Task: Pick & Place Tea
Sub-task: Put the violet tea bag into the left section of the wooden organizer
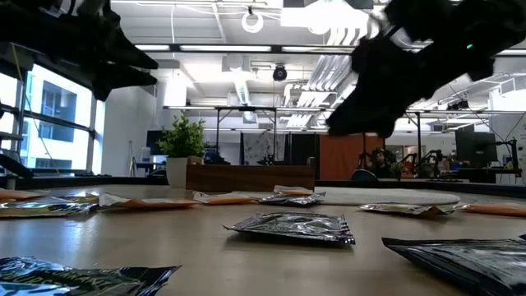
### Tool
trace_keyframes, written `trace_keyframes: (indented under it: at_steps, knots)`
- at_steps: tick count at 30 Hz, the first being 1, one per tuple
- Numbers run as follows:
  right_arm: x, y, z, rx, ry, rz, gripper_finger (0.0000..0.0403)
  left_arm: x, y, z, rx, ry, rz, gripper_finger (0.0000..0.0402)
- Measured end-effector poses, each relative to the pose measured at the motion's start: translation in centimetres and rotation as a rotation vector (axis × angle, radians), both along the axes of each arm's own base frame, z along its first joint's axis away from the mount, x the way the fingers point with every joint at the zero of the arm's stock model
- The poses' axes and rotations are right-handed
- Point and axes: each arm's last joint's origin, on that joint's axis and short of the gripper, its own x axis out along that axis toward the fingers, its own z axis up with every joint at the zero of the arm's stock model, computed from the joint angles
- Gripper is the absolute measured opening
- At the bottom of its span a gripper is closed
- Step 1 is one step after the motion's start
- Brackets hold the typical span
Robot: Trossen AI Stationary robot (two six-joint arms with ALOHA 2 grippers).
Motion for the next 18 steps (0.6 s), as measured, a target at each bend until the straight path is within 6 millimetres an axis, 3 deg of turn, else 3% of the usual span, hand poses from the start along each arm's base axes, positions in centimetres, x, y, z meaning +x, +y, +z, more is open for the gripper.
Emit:
trace_keyframes:
  at_steps: [5,9,18]
  knots:
    - [3.2,1.1,-2.7,-0.007,0.120,0.099,0.0150,0.4,0.2,-0.4,0.018,0.037,0.069,0.0172]
    - [5.0,0.9,-4.0,-0.016,0.169,0.087,0.0154,0.6,0.2,-0.6,0.039,0.066,0.056,0.0172]
    - [5.2,0.0,-6.1,-0.033,0.269,0.030,0.0159,0.6,0.1,-0.6,0.038,0.069,0.052,0.0172]
